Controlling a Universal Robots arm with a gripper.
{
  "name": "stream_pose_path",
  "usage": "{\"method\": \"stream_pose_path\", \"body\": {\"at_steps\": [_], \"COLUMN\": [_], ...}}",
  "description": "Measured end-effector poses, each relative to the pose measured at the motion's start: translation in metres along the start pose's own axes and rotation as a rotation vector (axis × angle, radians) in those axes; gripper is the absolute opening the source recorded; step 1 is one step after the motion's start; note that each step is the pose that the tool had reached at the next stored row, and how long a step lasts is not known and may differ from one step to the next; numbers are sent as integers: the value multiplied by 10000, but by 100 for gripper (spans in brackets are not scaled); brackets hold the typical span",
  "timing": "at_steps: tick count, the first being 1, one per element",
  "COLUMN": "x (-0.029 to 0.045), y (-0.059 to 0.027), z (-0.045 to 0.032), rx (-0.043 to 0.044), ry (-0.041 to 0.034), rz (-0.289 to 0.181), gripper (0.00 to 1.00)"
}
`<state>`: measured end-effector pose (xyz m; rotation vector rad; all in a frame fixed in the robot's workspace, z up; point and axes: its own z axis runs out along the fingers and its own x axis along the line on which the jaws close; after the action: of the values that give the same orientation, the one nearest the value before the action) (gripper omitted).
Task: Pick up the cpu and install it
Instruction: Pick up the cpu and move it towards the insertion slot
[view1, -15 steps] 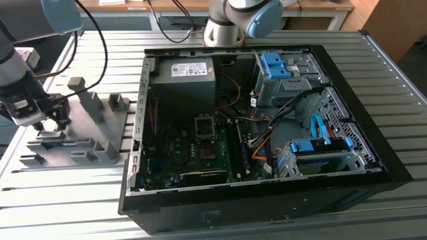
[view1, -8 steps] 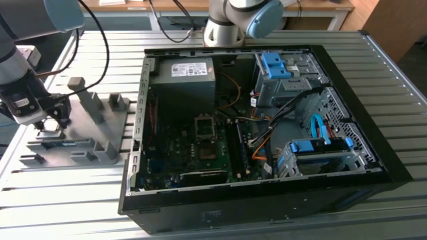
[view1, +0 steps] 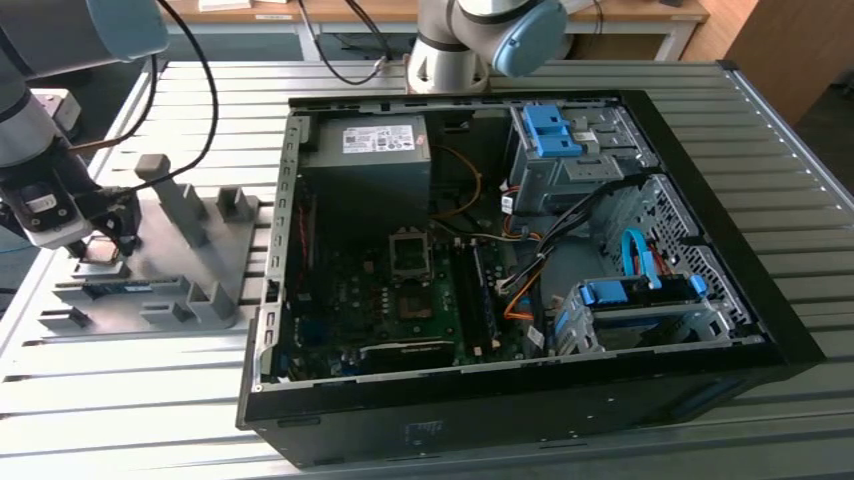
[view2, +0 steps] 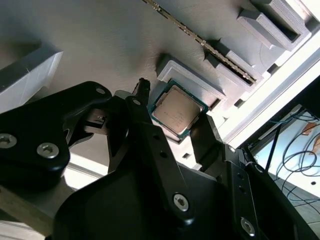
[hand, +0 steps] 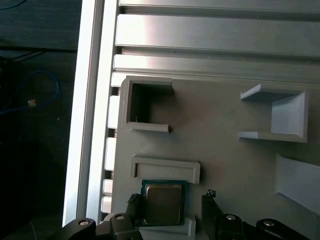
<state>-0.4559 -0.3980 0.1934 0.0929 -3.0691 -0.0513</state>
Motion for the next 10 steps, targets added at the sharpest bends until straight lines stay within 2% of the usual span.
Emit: {"method": "stream_pose_path", "body": {"at_steps": [4, 10], "x": [2, -13], "y": [2, 1], "z": [-38, -40], "rx": [-4, -6], "ry": [-1, 33], "rz": [0, 1], "gripper": [60, 60]}}
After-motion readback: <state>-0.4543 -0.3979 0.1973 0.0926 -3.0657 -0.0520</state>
